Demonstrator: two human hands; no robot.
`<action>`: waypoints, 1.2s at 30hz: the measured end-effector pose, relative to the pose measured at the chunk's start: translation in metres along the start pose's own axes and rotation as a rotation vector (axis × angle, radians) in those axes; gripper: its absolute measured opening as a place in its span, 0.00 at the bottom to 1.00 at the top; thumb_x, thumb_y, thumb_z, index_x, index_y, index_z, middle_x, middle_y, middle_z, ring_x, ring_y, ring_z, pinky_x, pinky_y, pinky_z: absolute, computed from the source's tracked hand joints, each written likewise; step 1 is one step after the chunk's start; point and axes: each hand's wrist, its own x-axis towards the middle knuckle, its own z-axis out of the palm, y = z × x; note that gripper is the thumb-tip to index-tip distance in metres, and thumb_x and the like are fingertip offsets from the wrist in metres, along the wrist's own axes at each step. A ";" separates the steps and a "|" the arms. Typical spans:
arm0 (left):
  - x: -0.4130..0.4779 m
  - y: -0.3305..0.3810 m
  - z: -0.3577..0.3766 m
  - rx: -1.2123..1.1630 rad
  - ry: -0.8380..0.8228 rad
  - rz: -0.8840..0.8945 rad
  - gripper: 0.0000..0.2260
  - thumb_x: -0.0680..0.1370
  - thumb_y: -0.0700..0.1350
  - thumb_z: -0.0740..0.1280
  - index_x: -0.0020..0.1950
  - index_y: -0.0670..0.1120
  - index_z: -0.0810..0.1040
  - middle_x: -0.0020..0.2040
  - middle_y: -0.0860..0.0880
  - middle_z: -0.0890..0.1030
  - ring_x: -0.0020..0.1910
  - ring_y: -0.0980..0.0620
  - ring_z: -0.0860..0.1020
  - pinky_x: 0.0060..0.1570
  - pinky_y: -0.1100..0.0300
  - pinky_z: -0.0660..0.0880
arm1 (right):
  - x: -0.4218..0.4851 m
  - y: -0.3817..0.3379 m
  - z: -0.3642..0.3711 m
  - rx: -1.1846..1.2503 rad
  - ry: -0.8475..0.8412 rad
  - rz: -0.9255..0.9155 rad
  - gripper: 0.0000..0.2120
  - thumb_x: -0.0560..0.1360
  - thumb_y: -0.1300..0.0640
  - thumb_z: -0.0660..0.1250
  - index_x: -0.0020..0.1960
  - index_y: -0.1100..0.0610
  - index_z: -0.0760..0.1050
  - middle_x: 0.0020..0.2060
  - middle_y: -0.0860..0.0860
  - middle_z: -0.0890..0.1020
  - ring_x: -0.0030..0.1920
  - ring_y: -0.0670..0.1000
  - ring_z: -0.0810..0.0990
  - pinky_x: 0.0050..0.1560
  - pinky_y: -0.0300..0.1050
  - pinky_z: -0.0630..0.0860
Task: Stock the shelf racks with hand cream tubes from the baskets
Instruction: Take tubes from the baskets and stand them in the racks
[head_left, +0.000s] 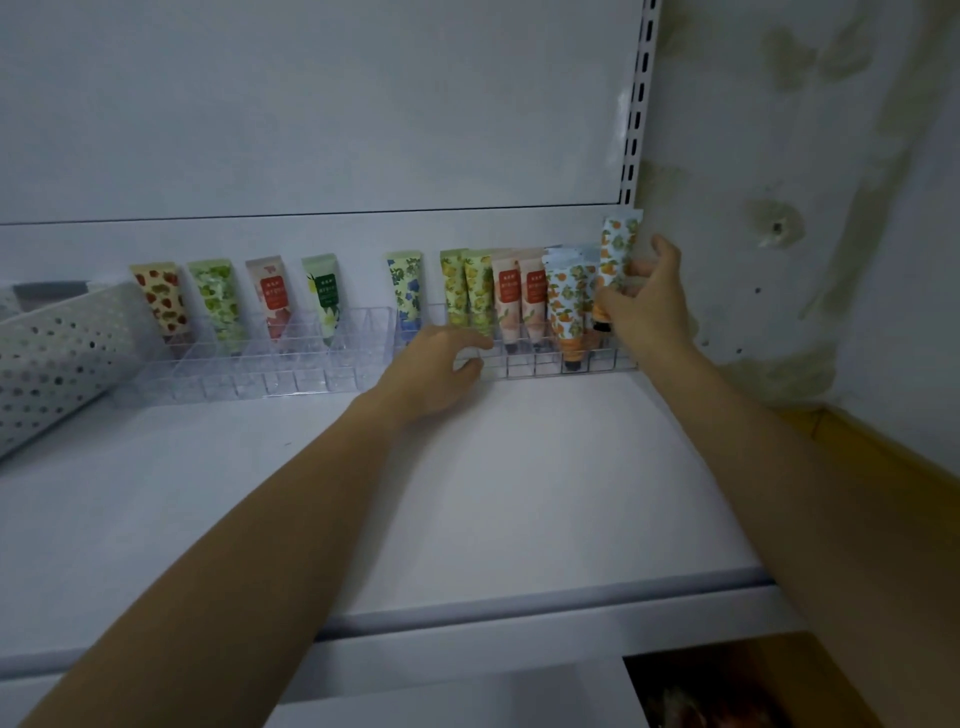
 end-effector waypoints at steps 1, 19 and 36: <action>0.001 0.000 0.000 0.007 -0.004 0.002 0.14 0.78 0.39 0.61 0.63 0.43 0.76 0.64 0.44 0.76 0.65 0.47 0.71 0.63 0.63 0.64 | 0.001 0.003 -0.001 -0.009 -0.005 0.018 0.36 0.75 0.63 0.66 0.75 0.57 0.48 0.62 0.52 0.73 0.51 0.45 0.72 0.50 0.39 0.71; 0.001 -0.001 -0.001 0.048 -0.021 0.014 0.12 0.78 0.39 0.62 0.59 0.42 0.78 0.62 0.45 0.77 0.64 0.47 0.72 0.62 0.60 0.64 | 0.020 0.014 -0.016 -0.211 -0.135 0.122 0.34 0.70 0.65 0.71 0.69 0.61 0.57 0.60 0.57 0.74 0.60 0.56 0.74 0.56 0.46 0.72; -0.002 0.000 -0.001 0.052 -0.009 -0.002 0.13 0.78 0.40 0.61 0.62 0.44 0.76 0.63 0.45 0.76 0.65 0.46 0.70 0.65 0.57 0.64 | 0.013 0.017 -0.003 -0.445 -0.227 -0.021 0.40 0.67 0.61 0.74 0.72 0.61 0.55 0.65 0.60 0.67 0.64 0.58 0.69 0.63 0.48 0.69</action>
